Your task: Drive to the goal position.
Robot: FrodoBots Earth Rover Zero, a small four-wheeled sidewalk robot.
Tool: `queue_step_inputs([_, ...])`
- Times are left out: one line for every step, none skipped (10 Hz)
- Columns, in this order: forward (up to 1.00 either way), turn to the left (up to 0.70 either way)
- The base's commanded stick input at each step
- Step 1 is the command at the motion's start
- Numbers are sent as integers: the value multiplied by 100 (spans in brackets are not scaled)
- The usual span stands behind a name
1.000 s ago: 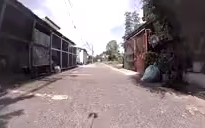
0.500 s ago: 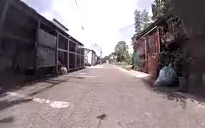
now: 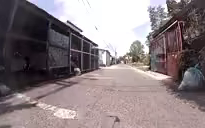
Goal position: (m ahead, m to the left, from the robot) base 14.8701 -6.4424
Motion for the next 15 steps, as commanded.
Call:
queue_step_inputs([70, 0])
queue_step_inputs([70, 0])
queue_step_inputs([70, 0])
queue_step_inputs([70, 0])
queue_step_inputs([70, 0])
queue_step_inputs([70, 0])
queue_step_inputs([70, 0])
queue_step_inputs([70, 0])
queue_step_inputs([70, 0])
queue_step_inputs([70, 0])
queue_step_inputs([70, 0])
queue_step_inputs([70, 0])
queue_step_inputs([70, -24])
queue_step_inputs([70, -10])
queue_step_inputs([70, -21])
